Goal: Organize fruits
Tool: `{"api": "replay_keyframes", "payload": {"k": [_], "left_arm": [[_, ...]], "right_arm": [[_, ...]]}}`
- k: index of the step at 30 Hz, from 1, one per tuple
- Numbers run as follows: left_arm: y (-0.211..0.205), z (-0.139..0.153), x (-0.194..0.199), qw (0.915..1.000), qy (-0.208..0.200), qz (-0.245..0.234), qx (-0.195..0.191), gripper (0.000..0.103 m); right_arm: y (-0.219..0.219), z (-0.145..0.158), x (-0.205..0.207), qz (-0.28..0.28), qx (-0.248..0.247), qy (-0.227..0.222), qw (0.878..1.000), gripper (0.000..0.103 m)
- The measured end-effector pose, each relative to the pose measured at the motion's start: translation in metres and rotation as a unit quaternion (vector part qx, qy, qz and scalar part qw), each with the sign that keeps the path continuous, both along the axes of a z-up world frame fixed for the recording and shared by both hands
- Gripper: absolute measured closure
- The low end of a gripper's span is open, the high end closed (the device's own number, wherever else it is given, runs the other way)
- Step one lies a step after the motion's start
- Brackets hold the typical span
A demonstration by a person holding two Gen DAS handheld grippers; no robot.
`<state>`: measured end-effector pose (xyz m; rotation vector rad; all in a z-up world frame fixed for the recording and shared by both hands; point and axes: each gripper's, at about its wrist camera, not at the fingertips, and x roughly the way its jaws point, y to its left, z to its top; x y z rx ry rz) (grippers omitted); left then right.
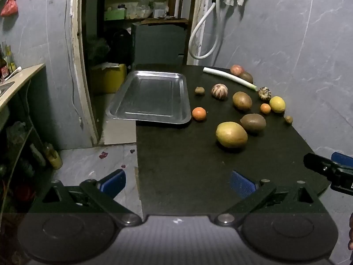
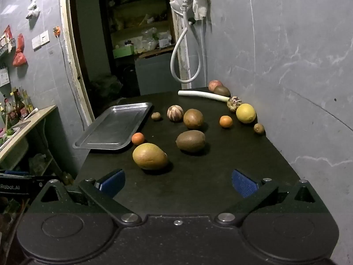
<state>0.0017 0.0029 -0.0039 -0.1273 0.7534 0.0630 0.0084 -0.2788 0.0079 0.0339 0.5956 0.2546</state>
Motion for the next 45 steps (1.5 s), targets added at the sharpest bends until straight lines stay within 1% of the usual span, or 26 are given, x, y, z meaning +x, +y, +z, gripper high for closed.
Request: {"api": "replay_keyframes", "payload": {"k": [11,14,31,45], "left_arm": [[0.001,-0.001,0.001,1.0000,0.005,-0.002,0.002,0.001],[0.000,-0.001,0.001,1.0000,0.007,-0.003,0.003,0.001],[0.000,-0.003,0.011,0.9997,0.019,-0.011,0.006,0.001],[0.005,-0.010,0.030,0.9990,0.043,-0.011,0.007,0.001]], "right_arm": [[-0.001,-0.002,0.003,-0.001,0.002,0.005,1.000,0.000],[-0.001,-0.009,0.006,0.000,0.005,0.008,1.000,0.000],[-0.002,-0.010,0.015,0.000,0.018,0.021,1.000,0.000],[0.004,-0.017,0.032,-0.006,0.021,0.045,0.999,0.000]]}}
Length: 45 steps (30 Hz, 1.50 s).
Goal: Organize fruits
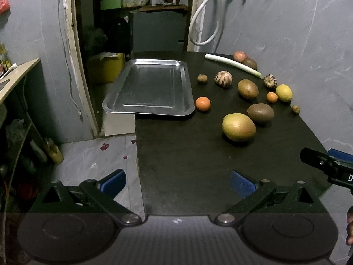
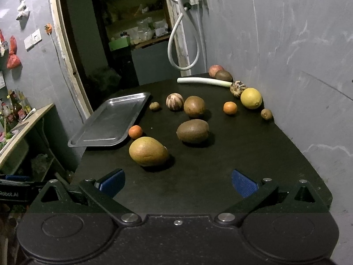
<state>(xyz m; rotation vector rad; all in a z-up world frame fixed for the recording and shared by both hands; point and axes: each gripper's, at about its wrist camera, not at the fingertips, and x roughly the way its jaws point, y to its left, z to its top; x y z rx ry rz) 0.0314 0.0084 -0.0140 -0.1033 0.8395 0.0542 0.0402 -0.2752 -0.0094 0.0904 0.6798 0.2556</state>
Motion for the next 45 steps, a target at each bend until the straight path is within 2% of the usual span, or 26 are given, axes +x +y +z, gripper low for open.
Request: {"api": "replay_keyframes", "payload": {"k": [11,17,22,25,27,32,35,37,40,45], "left_arm": [[0.006,-0.010,0.031,0.9989,0.035,-0.030,-0.002,0.001],[0.008,-0.011,0.065,0.9950,0.036,-0.093,-0.003,0.001],[0.009,-0.011,0.096,0.9863,0.029,-0.162,-0.010,0.001],[0.002,-0.012,0.114,0.9771,0.021,-0.212,-0.007,0.001],[-0.004,-0.014,0.125,0.9679,0.013,-0.251,-0.003,0.001],[-0.021,-0.026,0.144,0.9367,-0.009,-0.350,0.012,0.001],[-0.030,-0.034,0.150,0.9170,-0.016,-0.398,0.020,0.001],[-0.034,-0.039,0.153,0.9075,-0.021,-0.419,0.023,0.001],[-0.041,-0.046,0.159,0.8969,-0.025,-0.441,0.026,0.001],[-0.049,-0.056,0.168,0.8883,-0.023,-0.457,0.034,0.001]], "right_arm": [[0.002,-0.011,0.020,-0.032,0.003,0.026,0.999,0.000],[0.006,-0.016,0.035,-0.082,0.008,0.036,0.996,0.000],[0.013,-0.017,0.048,-0.124,0.002,0.039,0.991,0.001],[0.014,-0.018,0.057,-0.150,0.001,0.046,0.988,0.001],[0.015,-0.017,0.065,-0.160,-0.001,0.051,0.986,0.001],[0.017,-0.014,0.093,-0.168,-0.025,0.067,0.983,0.001],[0.015,-0.012,0.112,-0.166,-0.021,0.089,0.982,0.001],[0.016,-0.011,0.123,-0.166,-0.017,0.103,0.981,0.001],[0.016,-0.010,0.139,-0.159,-0.009,0.120,0.980,0.001],[0.015,-0.020,0.168,-0.150,-0.002,0.159,0.976,0.001]]}}
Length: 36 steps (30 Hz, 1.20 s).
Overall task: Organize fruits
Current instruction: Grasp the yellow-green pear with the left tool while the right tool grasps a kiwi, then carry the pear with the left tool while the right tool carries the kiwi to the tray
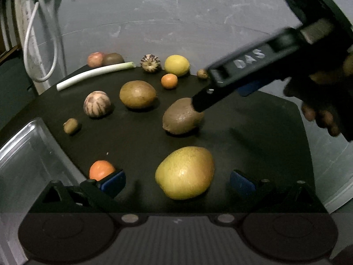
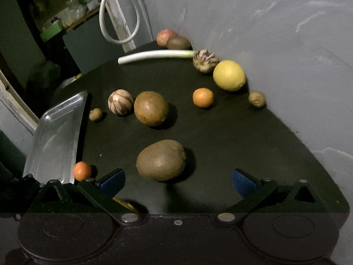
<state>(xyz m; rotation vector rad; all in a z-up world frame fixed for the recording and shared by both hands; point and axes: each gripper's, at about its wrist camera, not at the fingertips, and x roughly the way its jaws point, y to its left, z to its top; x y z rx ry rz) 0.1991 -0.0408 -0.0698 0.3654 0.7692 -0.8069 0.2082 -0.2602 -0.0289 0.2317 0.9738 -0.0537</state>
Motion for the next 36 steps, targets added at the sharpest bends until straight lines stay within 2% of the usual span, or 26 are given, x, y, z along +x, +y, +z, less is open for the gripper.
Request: {"api": "replay_keyframes", "payload": {"k": [3,9,17,24,36], "left_arm": [[-0.002,-0.004,0.003,1.0000,0.001,-0.002,0.005,0.004],[-0.003,-0.011,0.008,0.9996,0.028,0.005,-0.005,0.014],[-0.013,-0.014,0.007,0.9991,0.038,0.016,0.000,0.031],[-0.019,-0.015,0.008,0.9984,0.033,0.046,0.004,0.033],[-0.024,-0.013,-0.003,0.9957,0.023,0.089,0.010,0.033]], "right_arm": [[-0.001,-0.010,0.017,0.000,0.012,0.019,1.000,0.005],[0.001,-0.024,0.040,0.014,0.045,0.045,0.998,0.013],[0.011,-0.036,0.052,0.052,0.039,0.061,0.996,0.023],[0.012,-0.036,0.056,0.078,0.028,0.055,0.995,0.036],[0.004,-0.037,0.052,0.101,0.039,0.040,0.993,0.038]]}}
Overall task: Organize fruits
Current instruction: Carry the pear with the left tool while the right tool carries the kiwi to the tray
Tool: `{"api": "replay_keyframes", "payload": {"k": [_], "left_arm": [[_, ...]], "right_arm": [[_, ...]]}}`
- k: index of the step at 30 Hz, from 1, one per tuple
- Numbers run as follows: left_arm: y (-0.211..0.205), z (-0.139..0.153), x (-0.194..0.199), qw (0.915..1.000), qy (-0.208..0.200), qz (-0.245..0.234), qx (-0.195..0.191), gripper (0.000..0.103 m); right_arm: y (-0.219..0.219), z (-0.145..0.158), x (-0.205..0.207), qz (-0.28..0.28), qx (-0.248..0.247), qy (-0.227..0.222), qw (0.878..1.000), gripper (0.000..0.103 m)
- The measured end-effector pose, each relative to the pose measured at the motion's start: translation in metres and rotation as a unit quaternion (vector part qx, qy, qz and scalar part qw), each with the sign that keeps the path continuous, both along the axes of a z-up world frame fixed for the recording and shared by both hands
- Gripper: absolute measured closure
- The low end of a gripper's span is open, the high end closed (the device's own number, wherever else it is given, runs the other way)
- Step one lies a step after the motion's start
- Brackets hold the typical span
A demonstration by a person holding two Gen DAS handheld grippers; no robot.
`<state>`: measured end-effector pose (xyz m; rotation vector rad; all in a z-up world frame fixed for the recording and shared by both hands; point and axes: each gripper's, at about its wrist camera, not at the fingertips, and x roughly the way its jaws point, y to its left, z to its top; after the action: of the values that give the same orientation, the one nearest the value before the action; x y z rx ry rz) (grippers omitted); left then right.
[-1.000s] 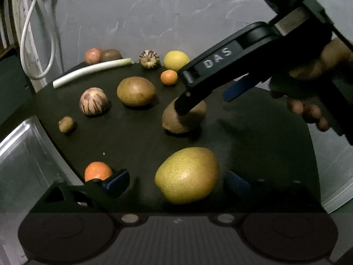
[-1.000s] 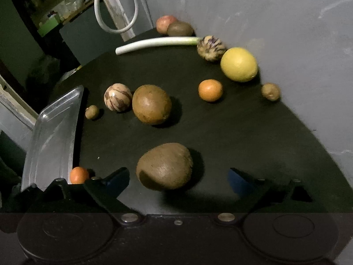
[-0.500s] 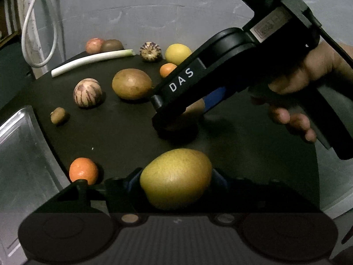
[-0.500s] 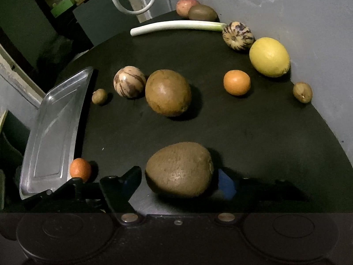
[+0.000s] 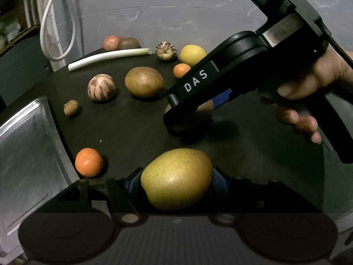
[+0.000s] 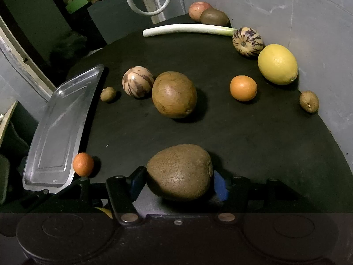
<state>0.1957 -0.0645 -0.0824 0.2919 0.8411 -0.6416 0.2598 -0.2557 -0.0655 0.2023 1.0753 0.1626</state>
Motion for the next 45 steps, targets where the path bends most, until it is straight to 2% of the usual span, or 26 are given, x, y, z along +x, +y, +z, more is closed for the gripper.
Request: {"api": "replay_keyframes", "payload": {"k": [13,24,31,38,45], "left_arm": [[0.021,0.008,-0.012,0.9974,-0.006,0.071,-0.008,0.034],[0.075,0.045,0.000,0.9832,-0.025,0.172,-0.056,0.034],[0.129,0.059,0.039,0.9650,-0.032,0.247,-0.082,0.034],[0.200,0.058,0.105,0.9458,-0.037,0.309,-0.092,0.034],[0.245,0.043,0.174,0.9436,-0.021,0.316,-0.095,0.034]], "right_arm": [[-0.013,0.000,-0.018,-0.004,0.038,-0.011,0.999,0.039],[0.006,0.018,-0.003,0.015,0.076,-0.026,0.997,0.039],[0.051,0.036,0.032,0.058,0.080,-0.048,0.994,0.039],[0.115,0.045,0.083,0.113,0.065,-0.066,0.989,0.039],[0.176,0.036,0.135,0.170,0.019,-0.081,0.982,0.039]]}}
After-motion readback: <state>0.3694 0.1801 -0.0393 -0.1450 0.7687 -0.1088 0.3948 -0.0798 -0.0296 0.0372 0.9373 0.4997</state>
